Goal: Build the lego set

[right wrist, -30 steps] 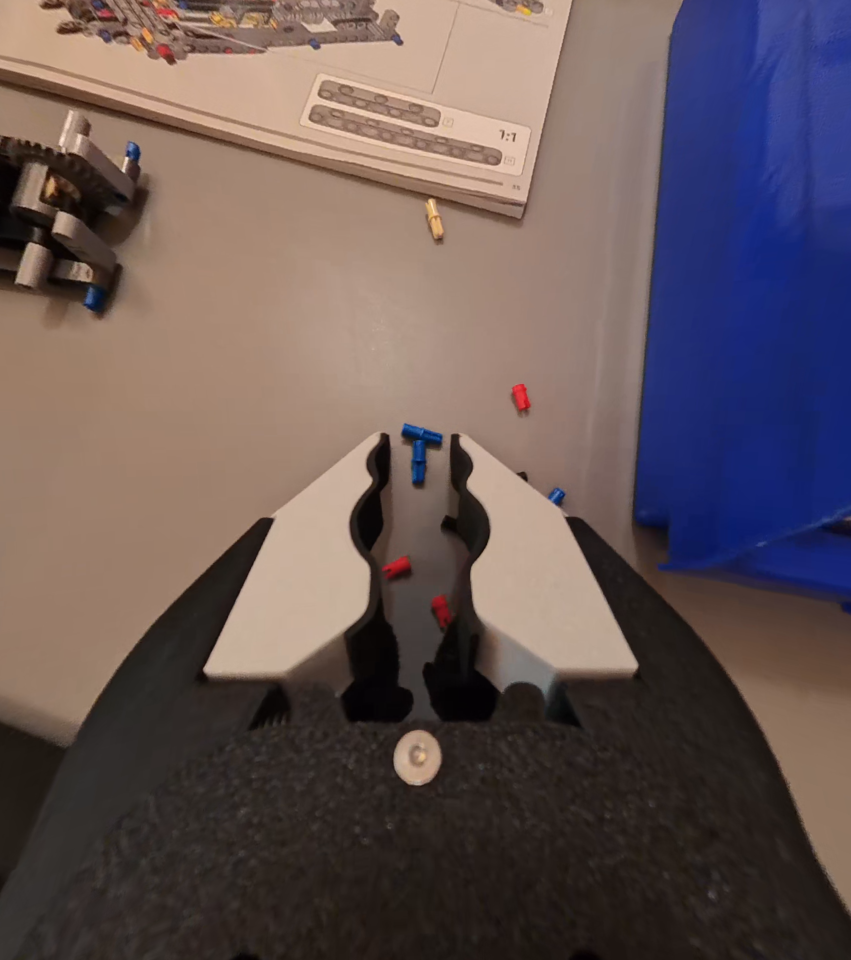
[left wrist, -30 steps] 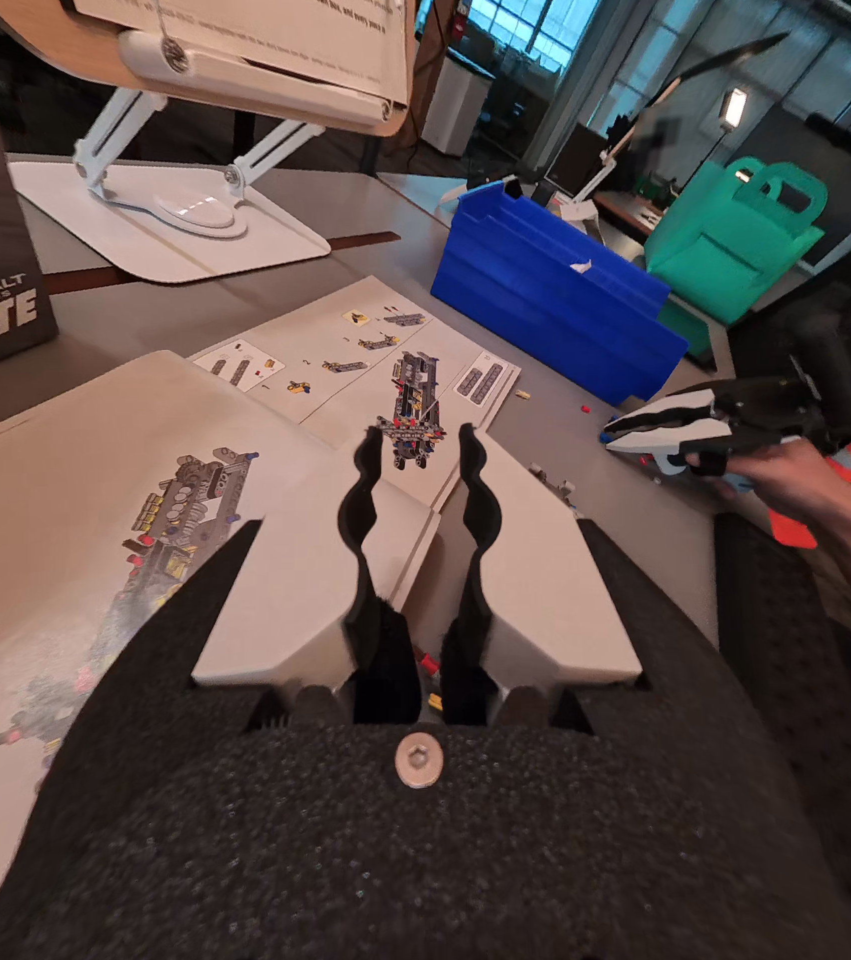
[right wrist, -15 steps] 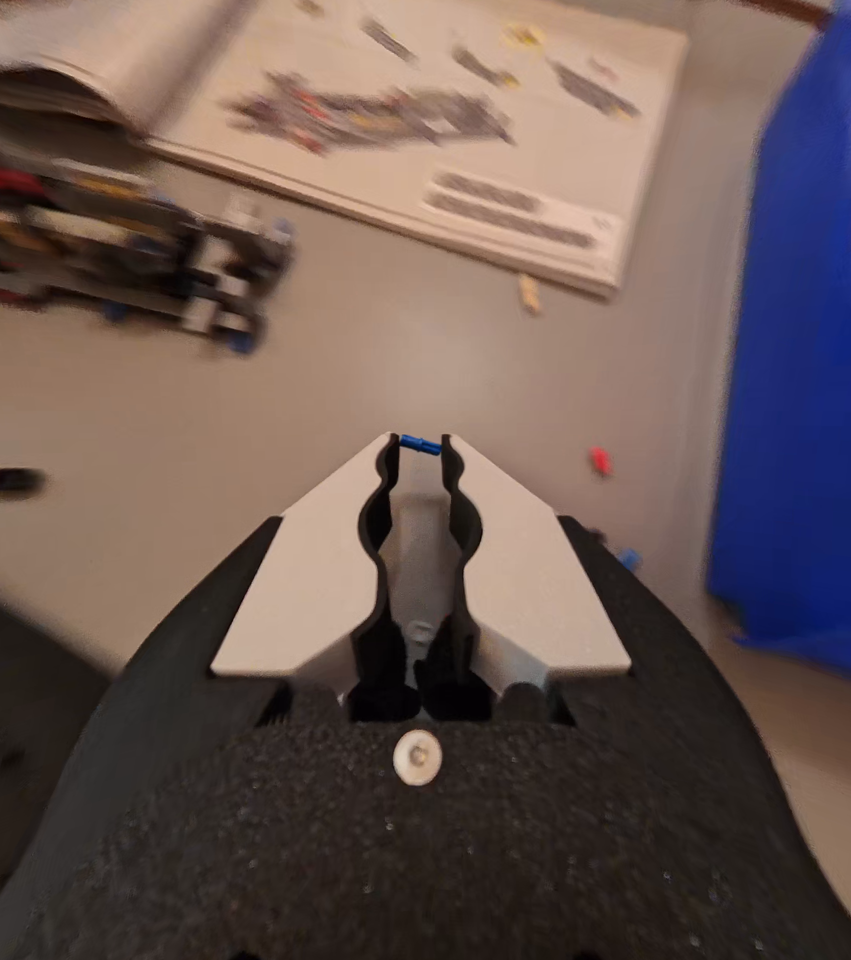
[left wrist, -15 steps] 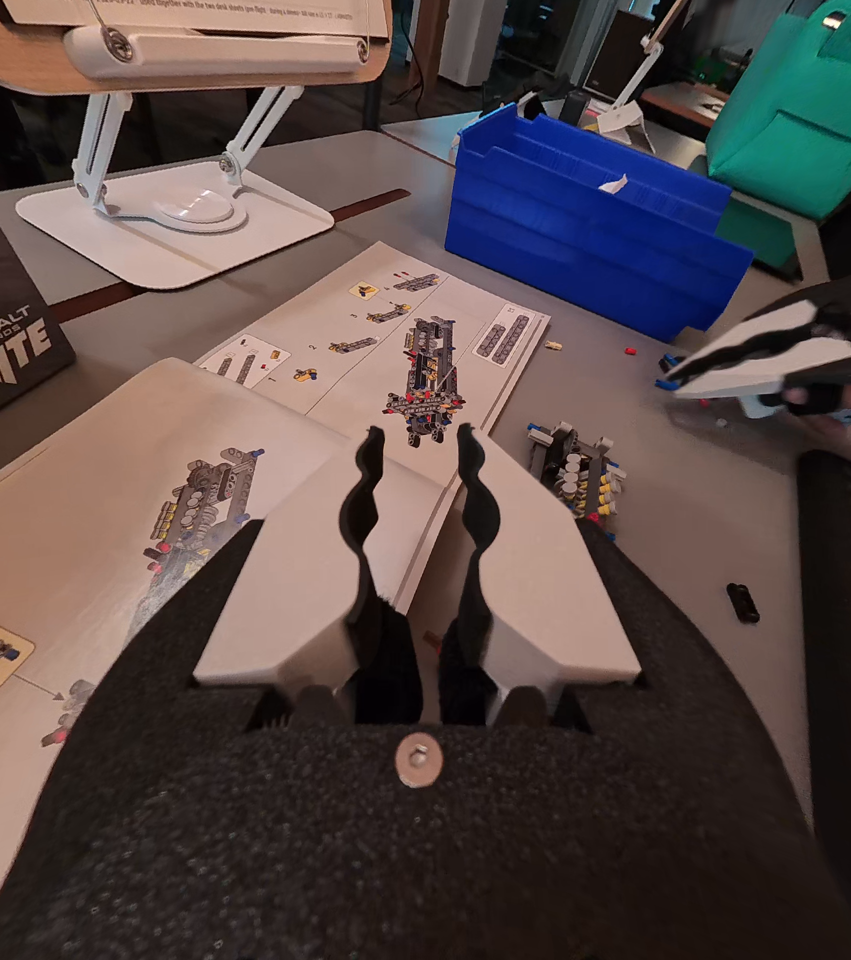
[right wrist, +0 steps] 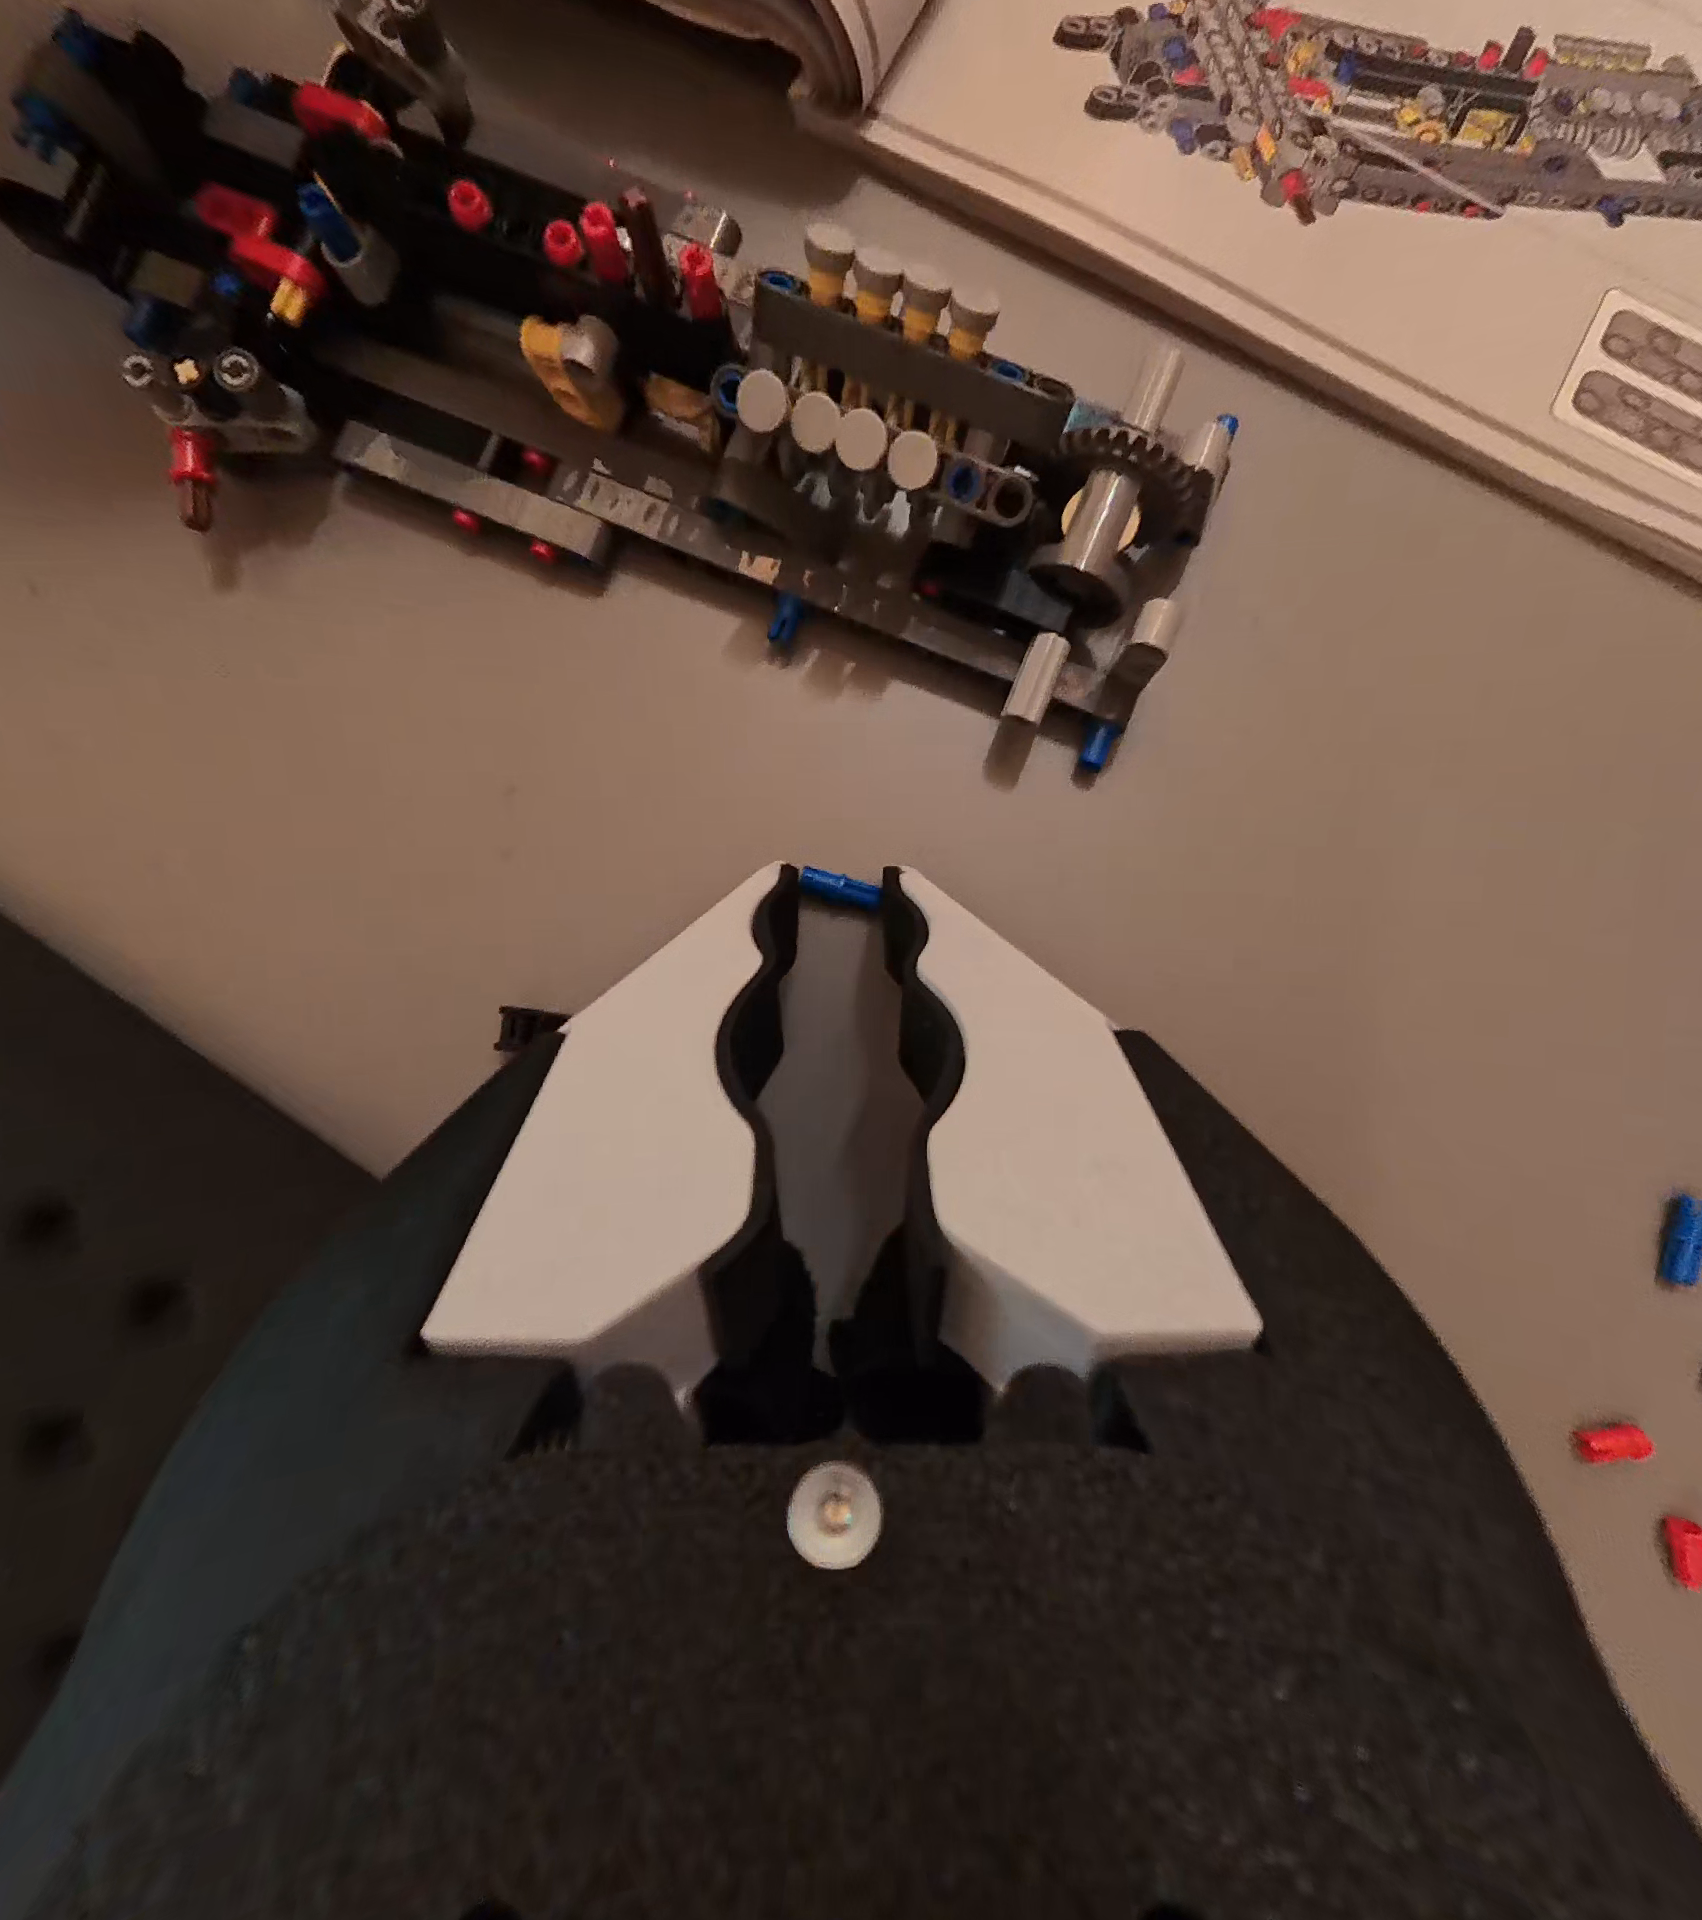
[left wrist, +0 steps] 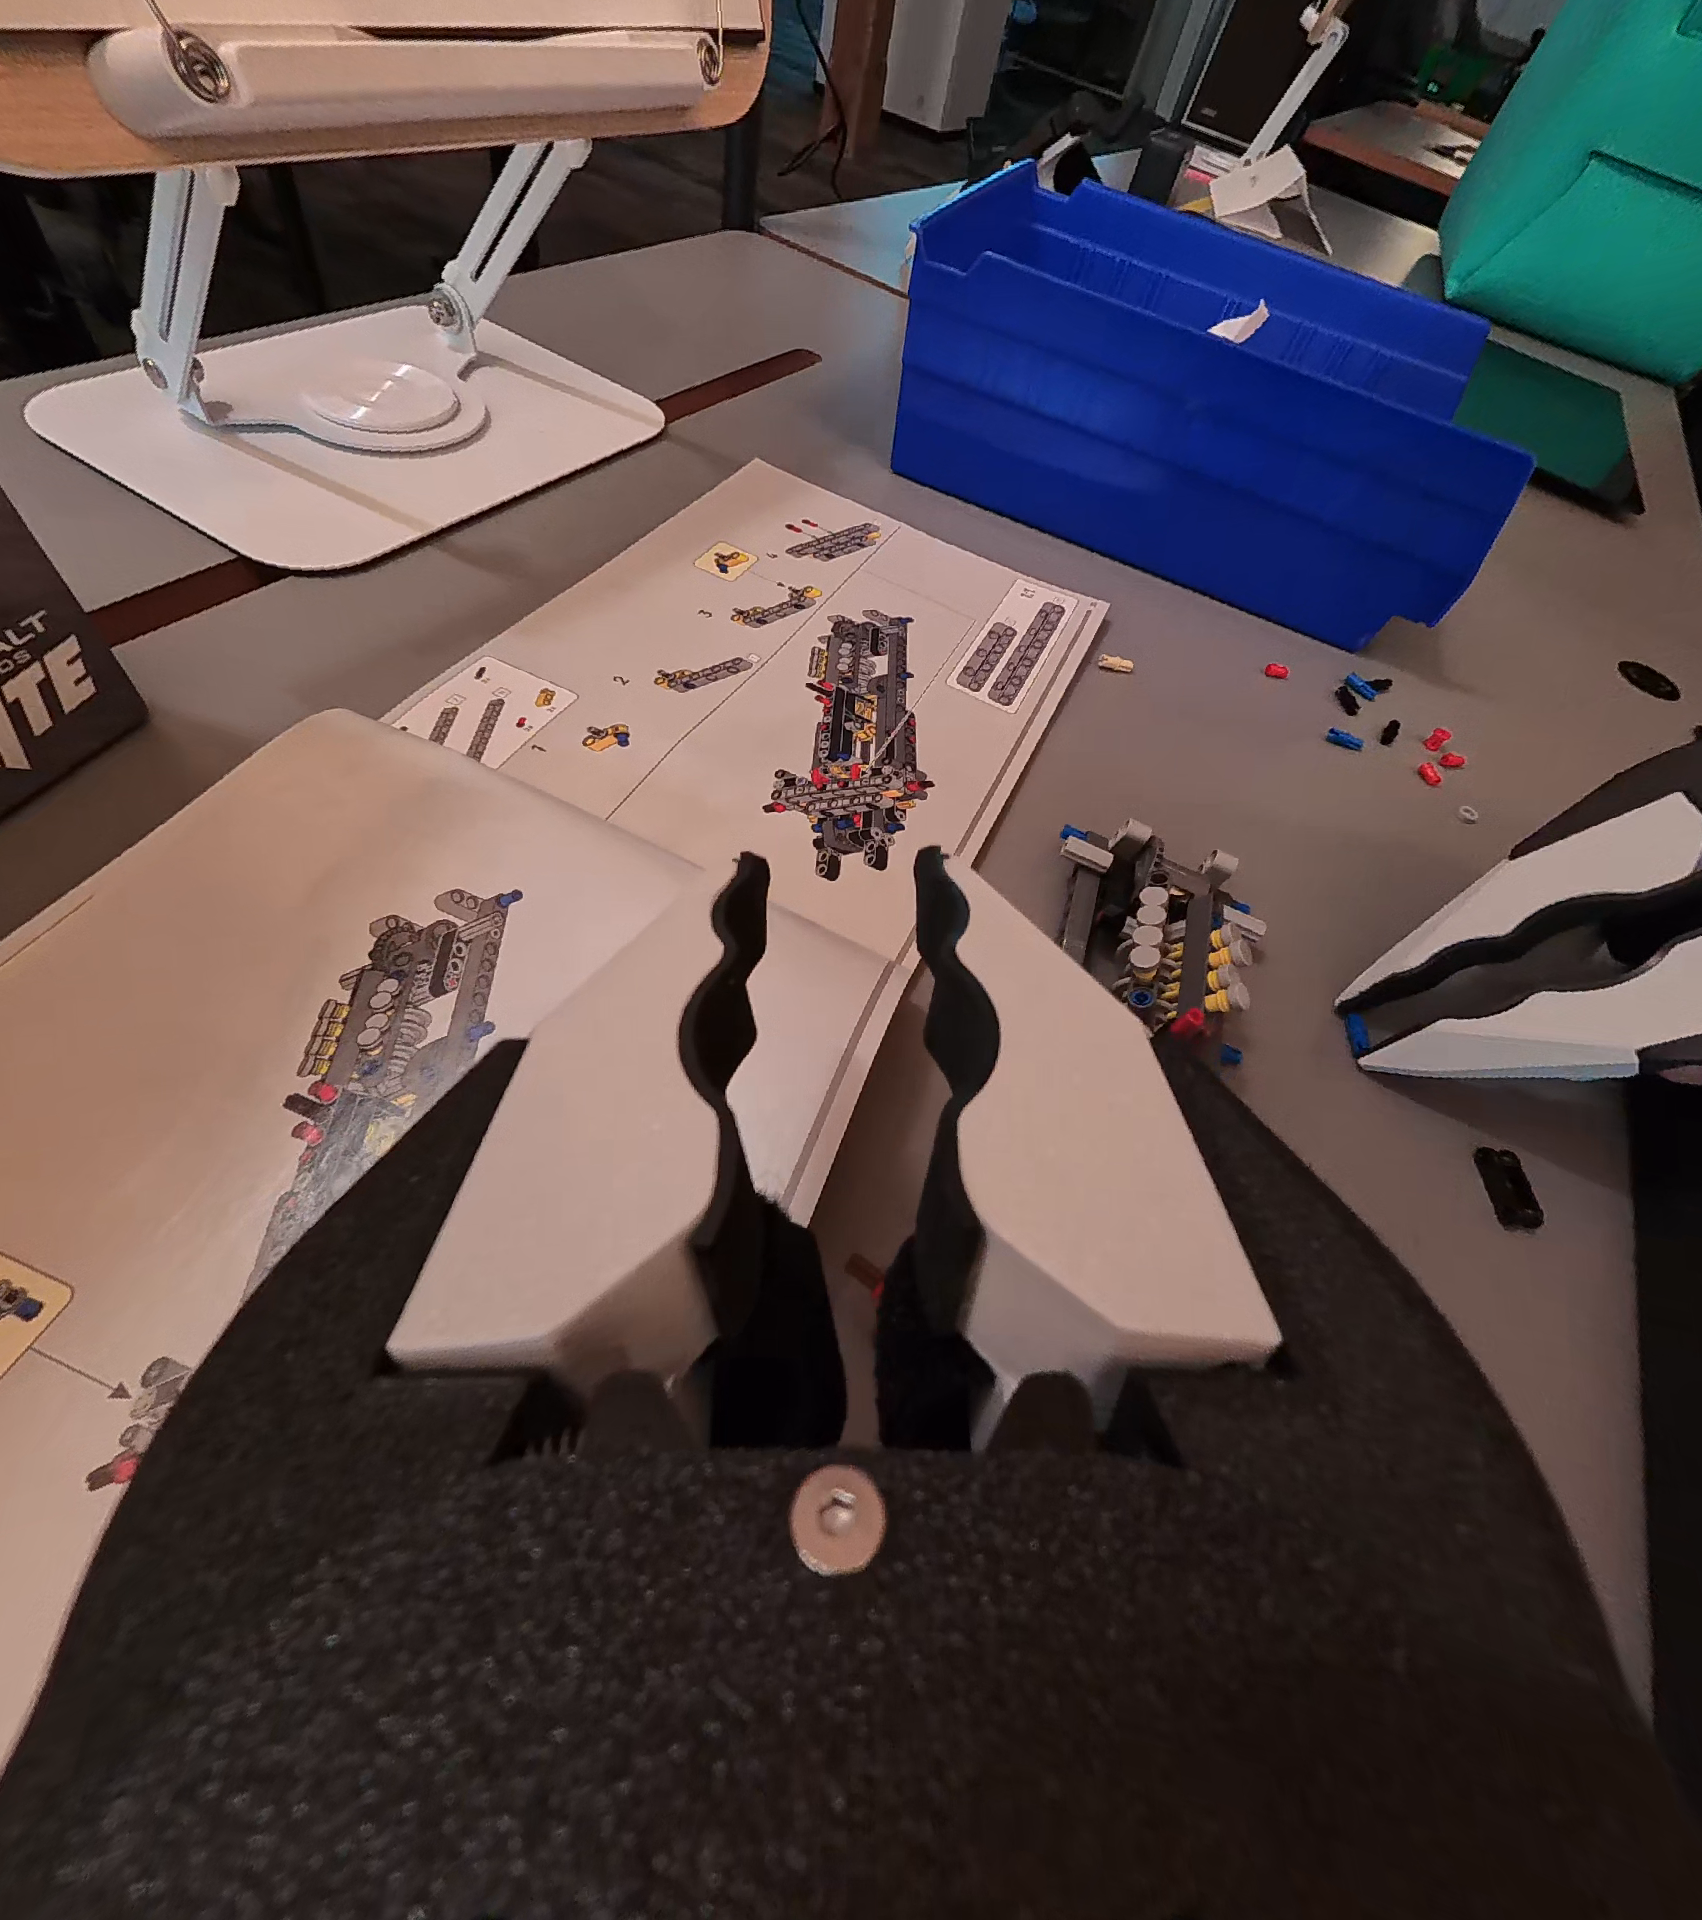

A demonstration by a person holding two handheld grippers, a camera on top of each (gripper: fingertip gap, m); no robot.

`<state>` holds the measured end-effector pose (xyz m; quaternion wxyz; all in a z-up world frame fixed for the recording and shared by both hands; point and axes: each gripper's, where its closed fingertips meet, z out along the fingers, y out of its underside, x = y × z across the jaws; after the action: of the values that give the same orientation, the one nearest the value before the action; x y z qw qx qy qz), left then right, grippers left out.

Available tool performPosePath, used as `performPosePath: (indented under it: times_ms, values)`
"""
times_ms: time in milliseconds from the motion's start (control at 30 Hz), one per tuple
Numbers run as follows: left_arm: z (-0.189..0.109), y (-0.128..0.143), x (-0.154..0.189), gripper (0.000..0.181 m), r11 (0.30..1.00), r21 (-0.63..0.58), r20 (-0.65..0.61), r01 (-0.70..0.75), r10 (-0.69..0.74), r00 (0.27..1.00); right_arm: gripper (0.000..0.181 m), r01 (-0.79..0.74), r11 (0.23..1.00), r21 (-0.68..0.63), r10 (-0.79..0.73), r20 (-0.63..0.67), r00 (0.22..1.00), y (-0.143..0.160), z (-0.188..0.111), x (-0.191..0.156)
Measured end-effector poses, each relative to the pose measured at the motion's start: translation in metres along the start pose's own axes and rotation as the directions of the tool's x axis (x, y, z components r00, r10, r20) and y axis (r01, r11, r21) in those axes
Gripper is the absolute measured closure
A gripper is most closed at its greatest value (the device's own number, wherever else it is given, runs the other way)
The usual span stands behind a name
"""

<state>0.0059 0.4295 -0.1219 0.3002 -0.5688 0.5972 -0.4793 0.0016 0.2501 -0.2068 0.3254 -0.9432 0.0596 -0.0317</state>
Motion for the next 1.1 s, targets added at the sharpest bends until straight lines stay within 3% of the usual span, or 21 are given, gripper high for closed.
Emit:
performPosePath:
  times_ms: [133,167,267,367,533,700,767,867,967,1100]
  values:
    - [0.0,0.001,0.0,0.154,1.0,-0.003,0.004,-0.009,0.009,1.0,0.166,0.0,1.0,0.012,0.0,0.005,1.0,0.0,0.0,0.0]
    - [0.0,0.0,0.0,0.154,1.0,-0.004,0.006,-0.011,0.012,1.0,0.158,-0.005,1.0,0.017,0.005,0.003,1.0,-0.001,-0.001,0.001]
    - [0.0,0.001,-0.001,0.154,1.0,-0.004,0.013,-0.016,0.016,1.0,0.156,-0.05,0.994,0.094,0.049,0.017,0.999,-0.003,-0.018,0.009]
    - [-0.001,0.0,-0.003,0.154,1.0,-0.002,0.017,-0.016,0.016,1.0,0.157,-0.113,0.977,0.18,0.121,-0.036,0.992,0.006,-0.046,0.042]
    - [-0.004,-0.002,-0.006,0.154,1.0,0.003,0.036,-0.03,0.03,0.999,0.157,-0.191,0.956,0.223,0.234,-0.182,0.955,0.046,-0.087,0.102]
    - [-0.005,-0.001,-0.011,0.154,0.999,-0.003,0.06,-0.04,0.04,0.997,0.159,-0.255,0.928,0.273,0.314,-0.201,0.928,0.063,-0.105,0.121]
    - [-0.006,-0.001,-0.013,0.154,0.999,-0.002,0.07,-0.042,0.042,0.997,0.159,-0.271,0.915,0.299,0.329,-0.165,0.93,0.058,-0.103,0.119]
    - [-0.005,0.0,-0.014,0.154,0.999,-0.007,0.072,-0.038,0.039,0.997,0.158,-0.234,0.91,0.341,0.288,-0.115,0.951,0.025,-0.088,0.117]
    - [-0.004,0.001,-0.012,0.154,0.999,-0.013,0.072,-0.045,0.046,0.996,0.156,-0.208,0.941,0.267,0.247,-0.121,0.961,-0.006,-0.048,0.133]
    - [-0.005,0.003,-0.013,0.154,0.995,-0.034,0.096,-0.091,0.094,0.991,0.16,-0.291,0.936,0.196,0.318,-0.121,0.94,-0.03,-0.004,0.173]
